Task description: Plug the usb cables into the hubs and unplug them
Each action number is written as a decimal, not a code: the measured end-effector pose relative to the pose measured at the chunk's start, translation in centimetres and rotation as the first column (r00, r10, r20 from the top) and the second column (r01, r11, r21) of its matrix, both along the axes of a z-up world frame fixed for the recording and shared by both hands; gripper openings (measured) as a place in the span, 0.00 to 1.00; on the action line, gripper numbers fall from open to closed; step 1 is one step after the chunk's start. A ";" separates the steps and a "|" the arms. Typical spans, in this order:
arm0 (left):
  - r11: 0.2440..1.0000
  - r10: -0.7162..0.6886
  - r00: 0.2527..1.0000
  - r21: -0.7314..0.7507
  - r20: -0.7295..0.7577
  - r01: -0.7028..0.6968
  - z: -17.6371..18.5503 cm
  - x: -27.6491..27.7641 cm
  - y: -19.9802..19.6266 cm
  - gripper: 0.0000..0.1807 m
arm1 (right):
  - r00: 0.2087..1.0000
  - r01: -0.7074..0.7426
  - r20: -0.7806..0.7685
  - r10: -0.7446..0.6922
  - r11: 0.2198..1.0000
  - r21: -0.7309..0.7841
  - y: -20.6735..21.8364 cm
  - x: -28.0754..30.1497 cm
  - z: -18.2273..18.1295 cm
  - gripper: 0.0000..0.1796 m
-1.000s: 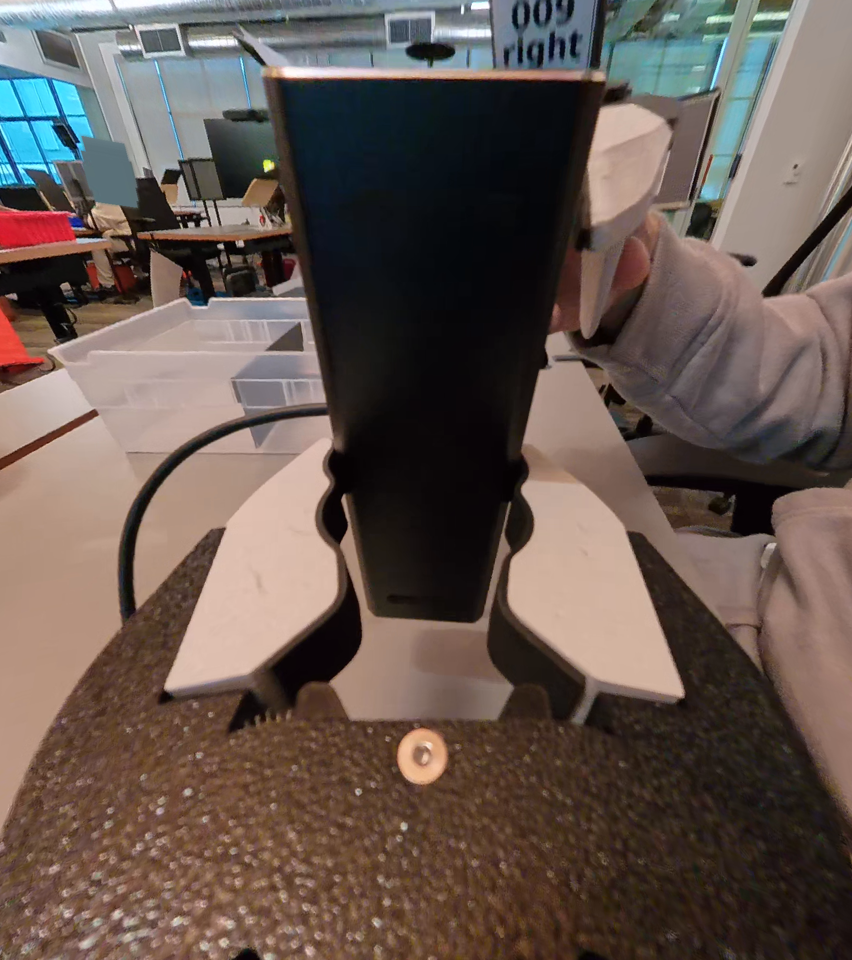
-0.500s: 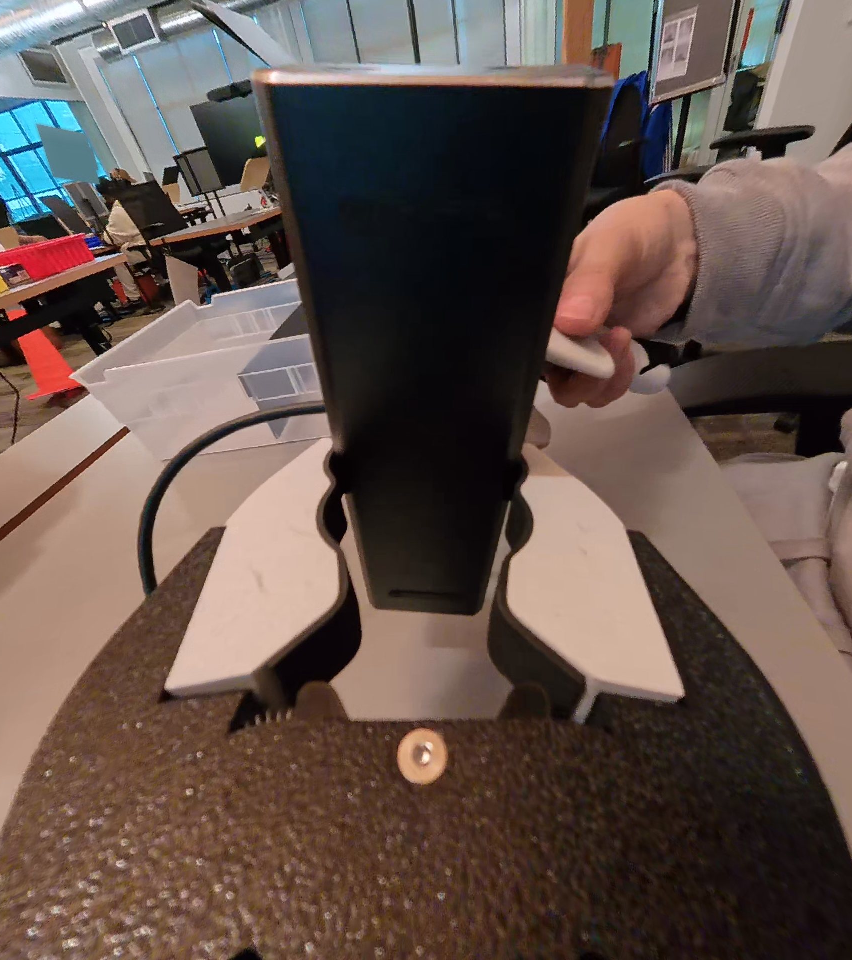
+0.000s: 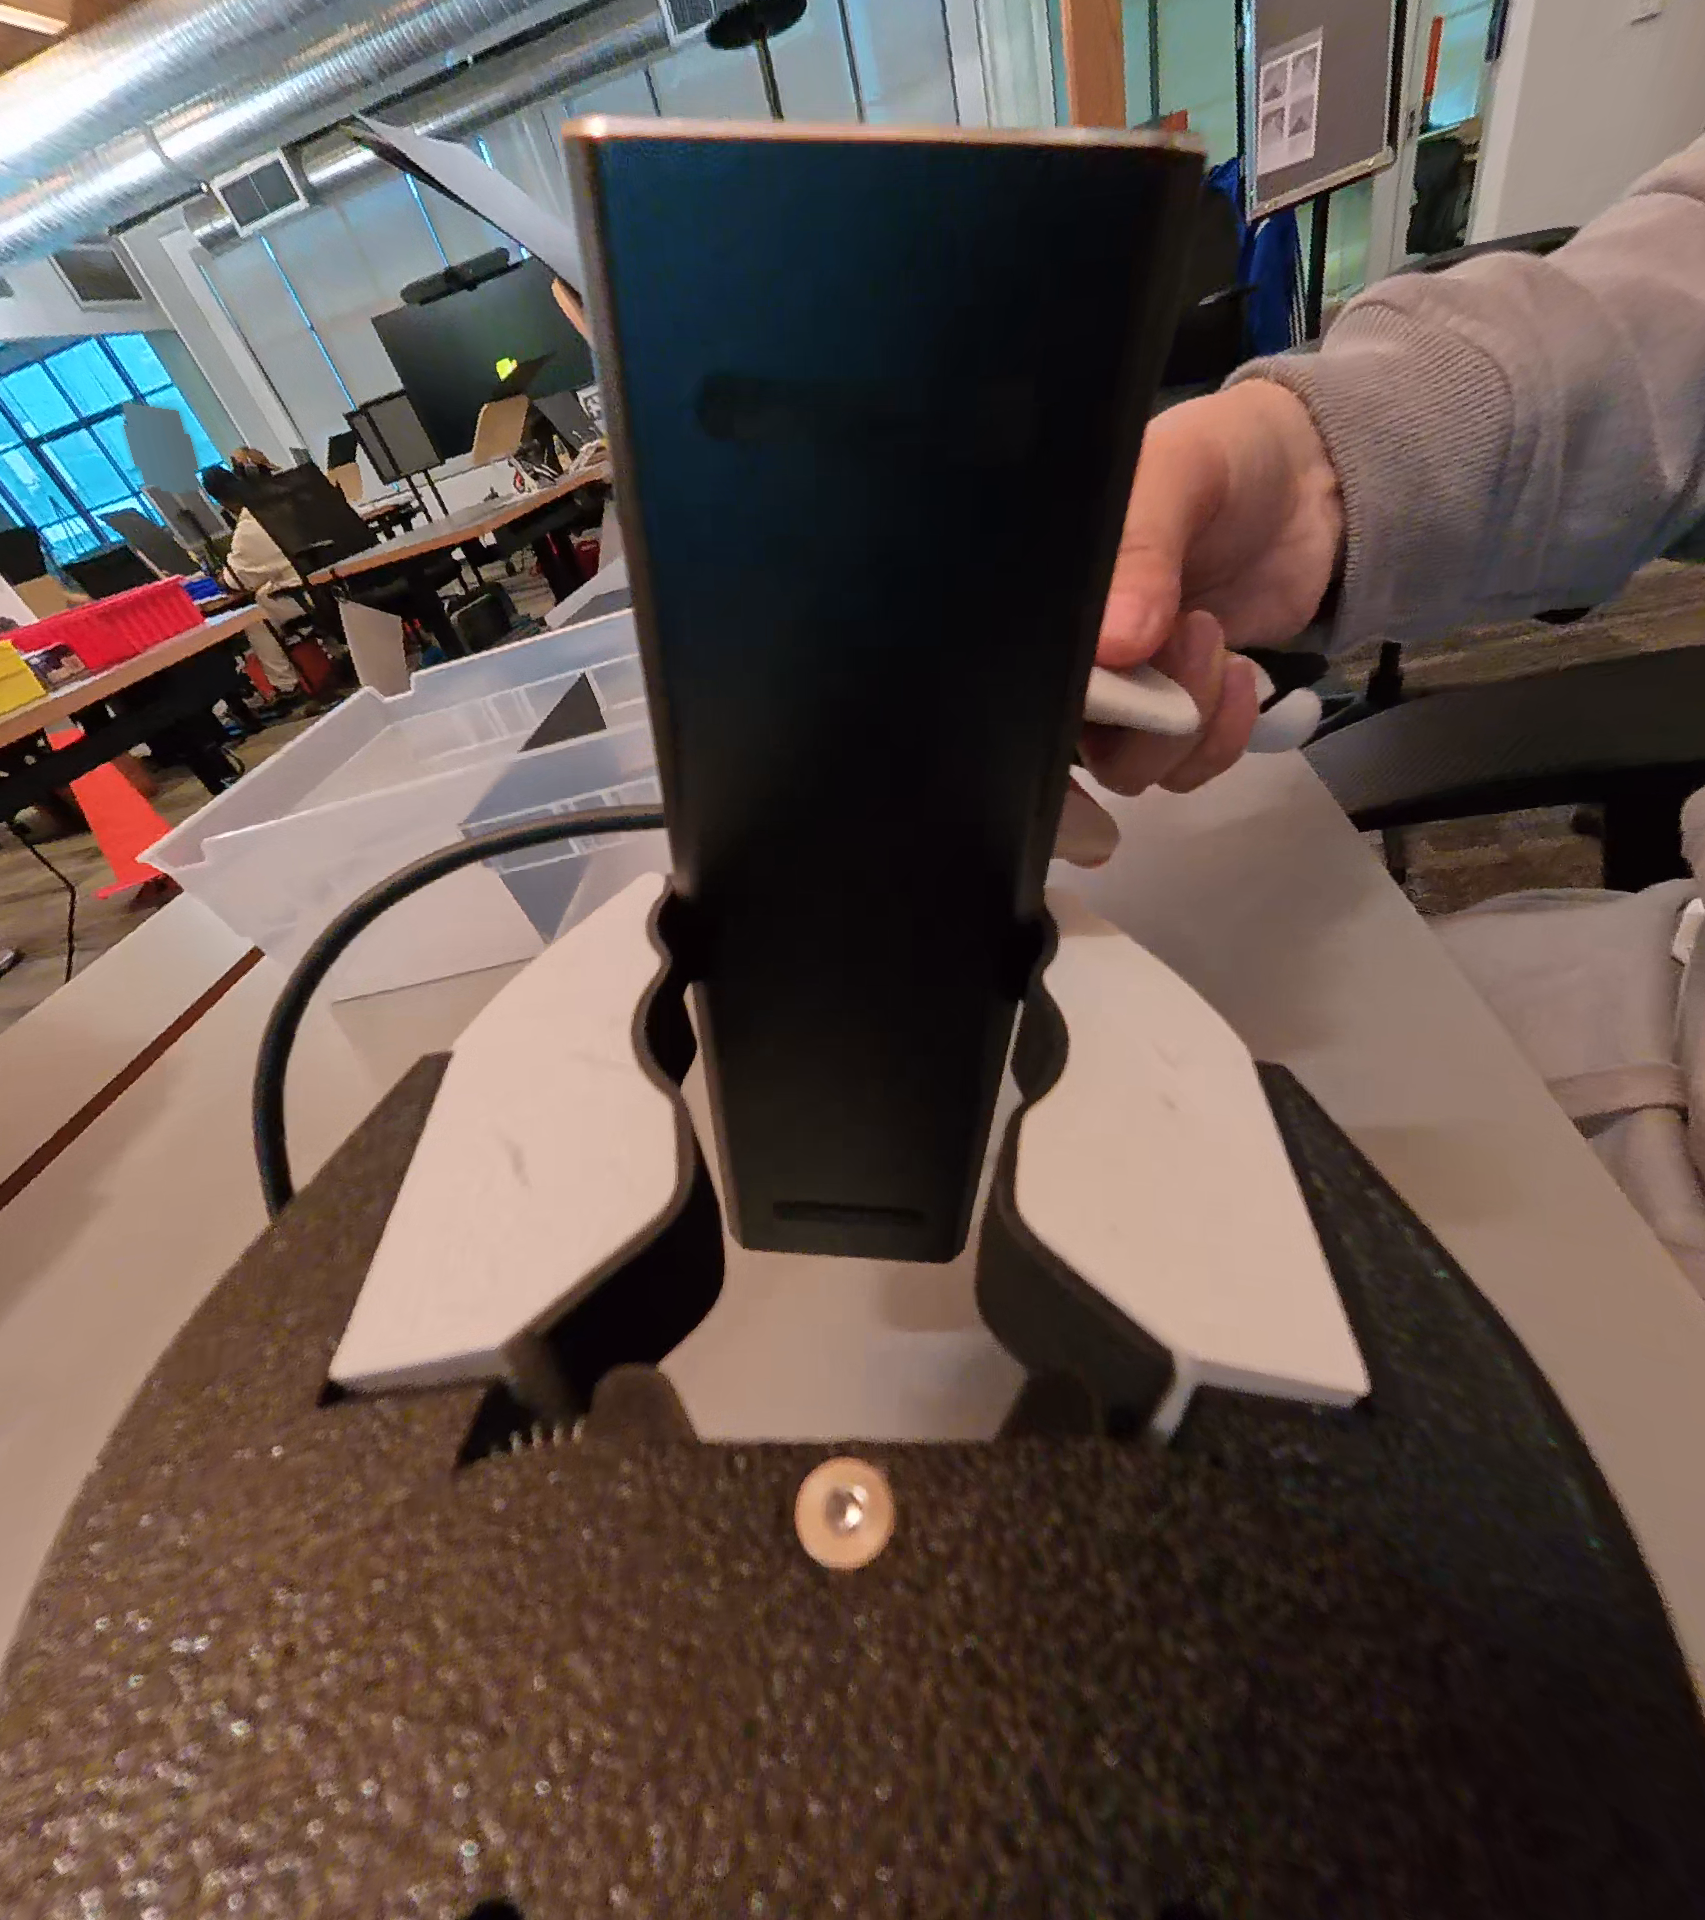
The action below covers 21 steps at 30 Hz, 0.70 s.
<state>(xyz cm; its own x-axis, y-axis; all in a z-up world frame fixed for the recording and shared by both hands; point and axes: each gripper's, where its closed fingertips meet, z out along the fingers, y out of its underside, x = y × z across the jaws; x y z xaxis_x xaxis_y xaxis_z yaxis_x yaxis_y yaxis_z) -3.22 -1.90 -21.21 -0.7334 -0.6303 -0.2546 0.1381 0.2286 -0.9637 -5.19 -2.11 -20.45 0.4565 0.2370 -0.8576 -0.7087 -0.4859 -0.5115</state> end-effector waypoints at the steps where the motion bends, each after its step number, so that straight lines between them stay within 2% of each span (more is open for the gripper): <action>1: 1.000 0.004 1.000 0.005 0.007 -0.004 0.1 0.0 0.0 0.34 | 1.000 0.001 -0.006 -0.001 1.000 0.006 0.0 0.0 -0.1 0.05; 7: 1.000 0.000 1.000 0.018 -0.004 0.000 -0.3 0.1 -0.1 0.34 | 0.985 0.060 -0.162 -0.054 0.998 0.029 0.0 0.1 -0.4 0.05; 11: 0.999 -0.020 1.000 0.035 -0.020 0.021 -0.8 -0.2 -0.2 0.34 | 0.954 0.073 -0.290 -0.073 0.997 -0.010 -0.1 0.0 -0.8 0.05; 15: 0.999 -0.032 0.999 0.041 -0.020 0.033 -1.0 -0.2 -0.6 0.34 | 0.962 0.049 -0.267 -0.053 0.999 -0.021 0.1 -0.1 -0.7 0.05; 21: 0.996 0.015 1.000 0.084 -0.012 -0.014 -1.6 0.2 0.0 0.34 | 0.997 0.046 -0.067 -0.048 0.999 -0.029 0.6 0.2 -1.4 0.06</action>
<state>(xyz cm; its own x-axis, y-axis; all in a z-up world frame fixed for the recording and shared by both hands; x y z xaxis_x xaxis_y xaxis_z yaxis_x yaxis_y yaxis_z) -3.01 -1.90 -22.82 -0.7276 -0.6179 -0.2979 0.1225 0.3103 -0.9427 -5.01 -1.55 -21.81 0.4072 0.1926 -0.8928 -0.7635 -0.4648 -0.4485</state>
